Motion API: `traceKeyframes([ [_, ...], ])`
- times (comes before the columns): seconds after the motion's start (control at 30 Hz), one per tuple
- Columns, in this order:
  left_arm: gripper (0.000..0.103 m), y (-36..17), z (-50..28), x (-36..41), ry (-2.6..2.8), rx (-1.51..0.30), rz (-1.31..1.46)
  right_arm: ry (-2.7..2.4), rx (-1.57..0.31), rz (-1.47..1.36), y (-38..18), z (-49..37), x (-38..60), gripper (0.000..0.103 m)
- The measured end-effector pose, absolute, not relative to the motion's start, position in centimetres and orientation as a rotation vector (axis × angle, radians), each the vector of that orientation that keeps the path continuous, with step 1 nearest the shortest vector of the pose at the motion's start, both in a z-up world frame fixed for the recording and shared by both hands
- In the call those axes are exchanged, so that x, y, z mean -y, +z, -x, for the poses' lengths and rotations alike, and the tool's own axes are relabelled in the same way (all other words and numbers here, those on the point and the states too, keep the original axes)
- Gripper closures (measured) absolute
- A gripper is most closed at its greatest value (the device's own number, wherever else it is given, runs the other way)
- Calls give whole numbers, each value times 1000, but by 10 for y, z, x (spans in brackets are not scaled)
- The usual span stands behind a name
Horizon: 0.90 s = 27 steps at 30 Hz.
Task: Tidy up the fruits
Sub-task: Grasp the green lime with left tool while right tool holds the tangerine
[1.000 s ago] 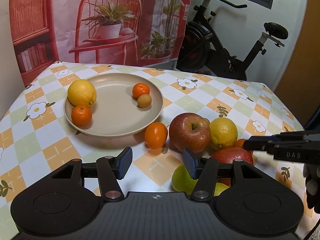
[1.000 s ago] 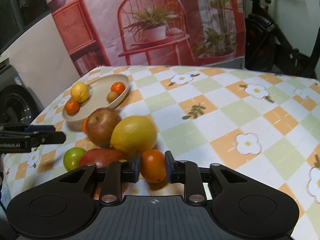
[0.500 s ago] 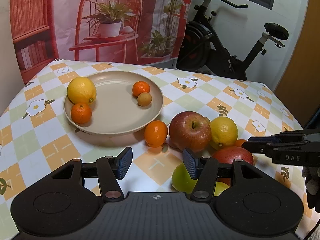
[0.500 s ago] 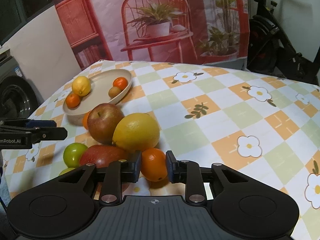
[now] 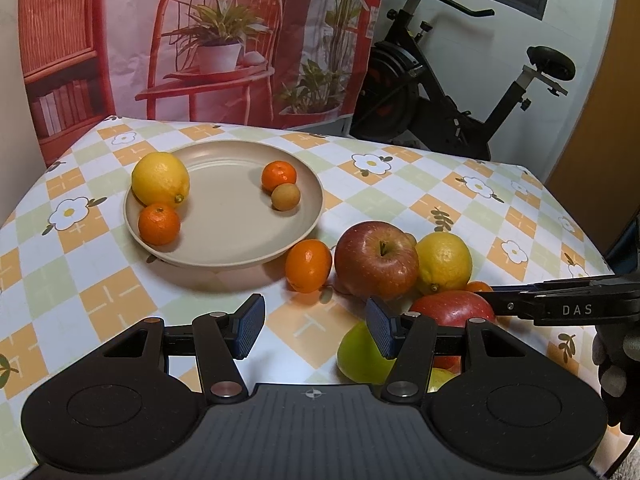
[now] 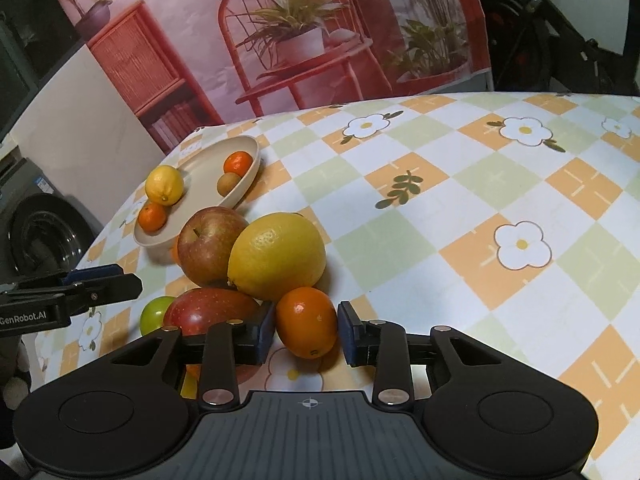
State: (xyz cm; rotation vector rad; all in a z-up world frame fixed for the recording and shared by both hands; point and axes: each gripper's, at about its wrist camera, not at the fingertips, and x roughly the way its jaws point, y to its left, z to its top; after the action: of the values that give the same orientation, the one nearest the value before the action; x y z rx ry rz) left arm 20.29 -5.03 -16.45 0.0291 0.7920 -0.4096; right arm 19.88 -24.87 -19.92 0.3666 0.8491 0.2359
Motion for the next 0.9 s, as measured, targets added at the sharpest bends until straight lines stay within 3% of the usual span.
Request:
traceKeyframes([
  [0.23,44,-165,-203,50,-413,-796,-27,136,-825,-126,-188,-198,236,72],
  [0.9,44,-186,-210,56,-547,-924,100,138,-822,-122,-190,-196,235,72],
])
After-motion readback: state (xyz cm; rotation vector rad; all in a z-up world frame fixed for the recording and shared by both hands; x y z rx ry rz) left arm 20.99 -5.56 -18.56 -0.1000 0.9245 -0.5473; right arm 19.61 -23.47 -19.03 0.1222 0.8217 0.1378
